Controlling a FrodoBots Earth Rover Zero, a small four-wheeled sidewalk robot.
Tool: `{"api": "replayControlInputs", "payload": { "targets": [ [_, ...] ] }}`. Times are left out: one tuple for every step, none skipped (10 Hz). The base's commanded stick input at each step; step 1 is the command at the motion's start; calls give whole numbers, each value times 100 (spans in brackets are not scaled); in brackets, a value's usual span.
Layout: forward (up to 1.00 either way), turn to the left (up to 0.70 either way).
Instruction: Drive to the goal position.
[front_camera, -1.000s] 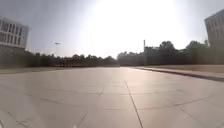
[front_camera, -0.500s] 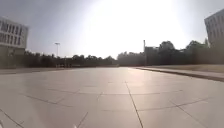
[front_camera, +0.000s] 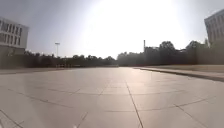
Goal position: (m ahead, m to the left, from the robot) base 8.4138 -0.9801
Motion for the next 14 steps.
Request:
{"api": "replayControlInputs", "payload": {
  "targets": [
    [7,0],
    [7,-1],
    [7,0],
    [6,-1],
    [7,0],
    [7,0],
    [7,0],
    [6,-1],
    [6,-1],
    [7,0],
    [7,0],
    [7,0],
    [7,0],
    [7,-1]
  ]
}}
